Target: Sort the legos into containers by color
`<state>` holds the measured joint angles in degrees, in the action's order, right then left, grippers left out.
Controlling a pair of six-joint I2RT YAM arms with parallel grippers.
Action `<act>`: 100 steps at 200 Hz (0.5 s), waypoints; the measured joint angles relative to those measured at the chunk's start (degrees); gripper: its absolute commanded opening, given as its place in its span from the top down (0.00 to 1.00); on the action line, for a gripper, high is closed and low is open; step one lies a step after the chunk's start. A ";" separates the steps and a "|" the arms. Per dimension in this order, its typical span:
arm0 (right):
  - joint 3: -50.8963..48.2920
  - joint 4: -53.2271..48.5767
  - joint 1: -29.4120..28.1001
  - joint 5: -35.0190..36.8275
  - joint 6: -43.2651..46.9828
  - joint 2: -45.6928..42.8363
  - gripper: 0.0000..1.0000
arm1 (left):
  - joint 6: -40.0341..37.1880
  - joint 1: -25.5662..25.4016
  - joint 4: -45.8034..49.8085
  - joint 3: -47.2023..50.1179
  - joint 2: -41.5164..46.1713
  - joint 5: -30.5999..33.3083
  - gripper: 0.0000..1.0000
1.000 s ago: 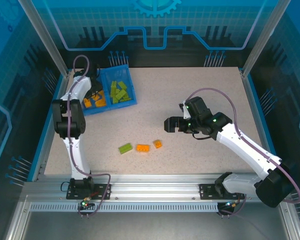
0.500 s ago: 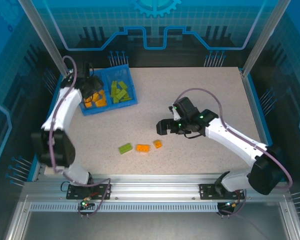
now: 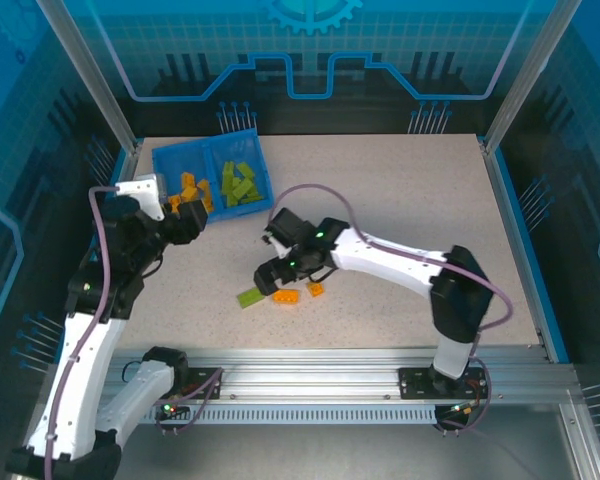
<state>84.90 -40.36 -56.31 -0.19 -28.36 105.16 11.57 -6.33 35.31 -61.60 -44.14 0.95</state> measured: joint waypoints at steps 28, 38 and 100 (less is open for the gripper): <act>5.62 -0.57 -4.22 2.49 -1.27 8.90 0.00 | -6.25 0.00 -1.11 6.91 3.32 -3.50 0.01; 7.28 -0.61 -5.51 3.32 -1.42 11.72 0.00 | -7.76 0.00 -1.14 9.92 4.17 -4.98 0.01; 16.92 -3.26 -7.56 7.06 -1.62 22.16 0.00 | -10.67 0.35 -2.45 13.90 4.07 -8.76 0.01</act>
<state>101.82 -43.62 -63.88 6.87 -29.98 127.33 0.91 -5.98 32.86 -47.70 -40.07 -7.81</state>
